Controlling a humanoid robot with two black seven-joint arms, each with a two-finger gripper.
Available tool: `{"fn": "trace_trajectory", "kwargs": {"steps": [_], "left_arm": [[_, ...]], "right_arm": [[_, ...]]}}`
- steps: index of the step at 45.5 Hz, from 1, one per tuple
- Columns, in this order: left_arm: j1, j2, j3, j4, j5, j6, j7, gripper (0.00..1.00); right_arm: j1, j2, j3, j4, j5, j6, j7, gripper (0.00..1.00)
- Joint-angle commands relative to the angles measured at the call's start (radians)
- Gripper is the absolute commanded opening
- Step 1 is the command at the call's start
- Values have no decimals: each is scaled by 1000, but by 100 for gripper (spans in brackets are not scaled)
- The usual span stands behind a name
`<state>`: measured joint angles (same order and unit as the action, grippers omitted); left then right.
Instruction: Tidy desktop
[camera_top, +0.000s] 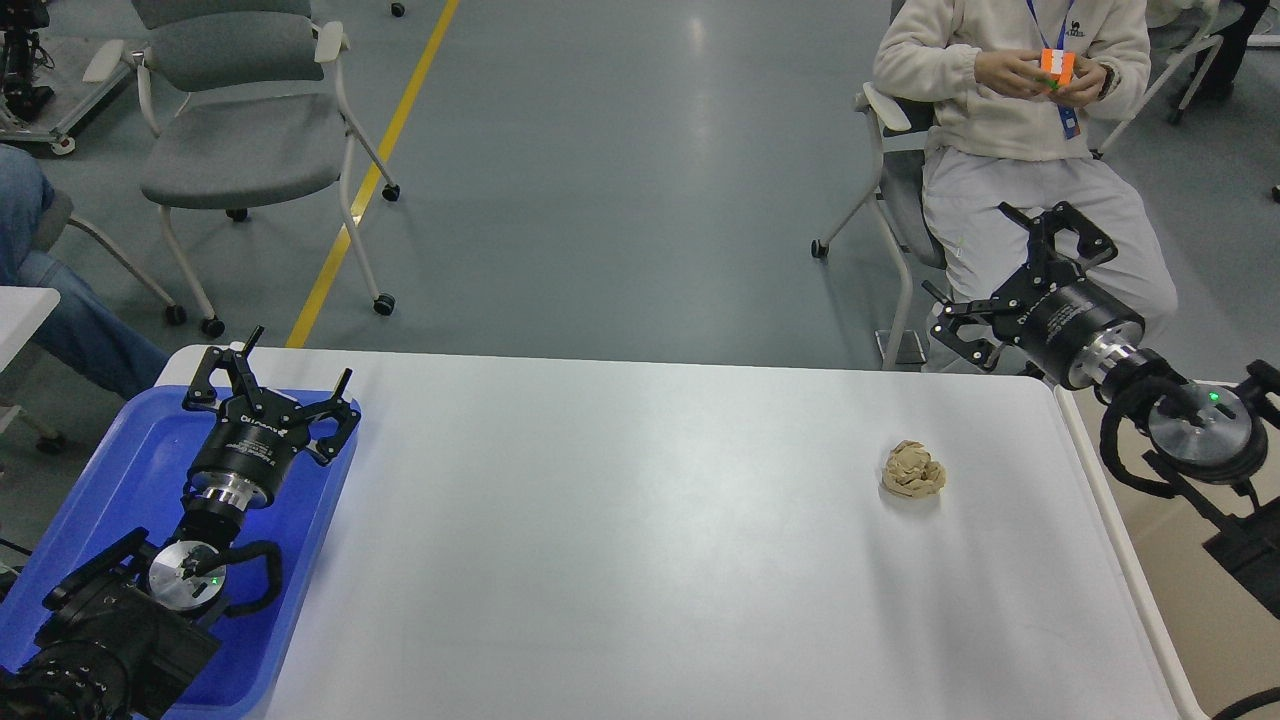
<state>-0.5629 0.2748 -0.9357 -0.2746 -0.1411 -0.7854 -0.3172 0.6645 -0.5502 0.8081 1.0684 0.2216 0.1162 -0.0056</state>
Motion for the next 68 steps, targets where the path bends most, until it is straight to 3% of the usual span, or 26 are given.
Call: {"fn": "trace_trajectory", "kwargs": {"steps": [1,22,45,68], "left_arm": [[0,0,0,0,0,0,0,100],[0,1,0,0,2,0,1,100],[0,0,0,0,2,0,1,100],[0,0,0,0,2,0,1,100]], "right_arm": [[-11,82,-1,13,-62,63,1,100],[-11,174,2,-110,-65,132,21,100],[-34,254,2,-367,-62,286,46,100],[-63,256,2,-424,-48,364,47,100]]}}
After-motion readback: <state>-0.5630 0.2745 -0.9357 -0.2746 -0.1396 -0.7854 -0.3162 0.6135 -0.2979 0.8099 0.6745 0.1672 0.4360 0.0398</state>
